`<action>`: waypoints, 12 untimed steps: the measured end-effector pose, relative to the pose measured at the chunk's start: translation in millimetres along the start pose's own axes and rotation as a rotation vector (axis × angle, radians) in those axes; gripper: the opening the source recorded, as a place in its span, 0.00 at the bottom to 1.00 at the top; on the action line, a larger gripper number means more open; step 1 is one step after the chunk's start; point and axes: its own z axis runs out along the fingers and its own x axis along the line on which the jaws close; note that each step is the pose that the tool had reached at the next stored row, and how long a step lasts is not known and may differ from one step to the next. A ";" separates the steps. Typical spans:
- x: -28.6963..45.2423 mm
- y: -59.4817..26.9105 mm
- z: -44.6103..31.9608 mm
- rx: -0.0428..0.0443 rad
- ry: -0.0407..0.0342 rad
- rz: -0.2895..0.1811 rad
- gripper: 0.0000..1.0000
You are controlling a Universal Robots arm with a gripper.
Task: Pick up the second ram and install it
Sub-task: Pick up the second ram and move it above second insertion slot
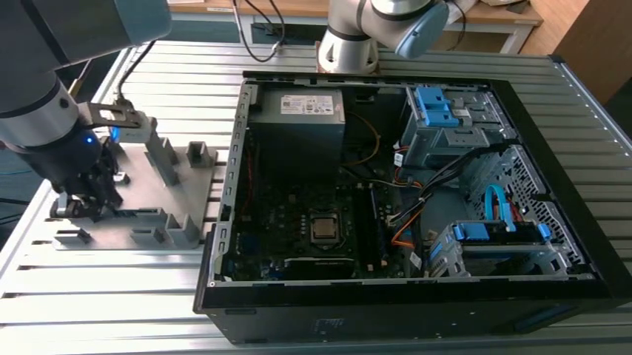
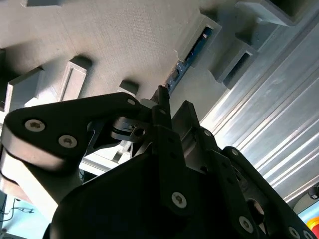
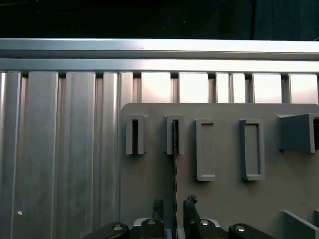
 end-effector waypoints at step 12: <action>0.4 -0.9 21.6 -0.0002 0.0001 -0.006 0.30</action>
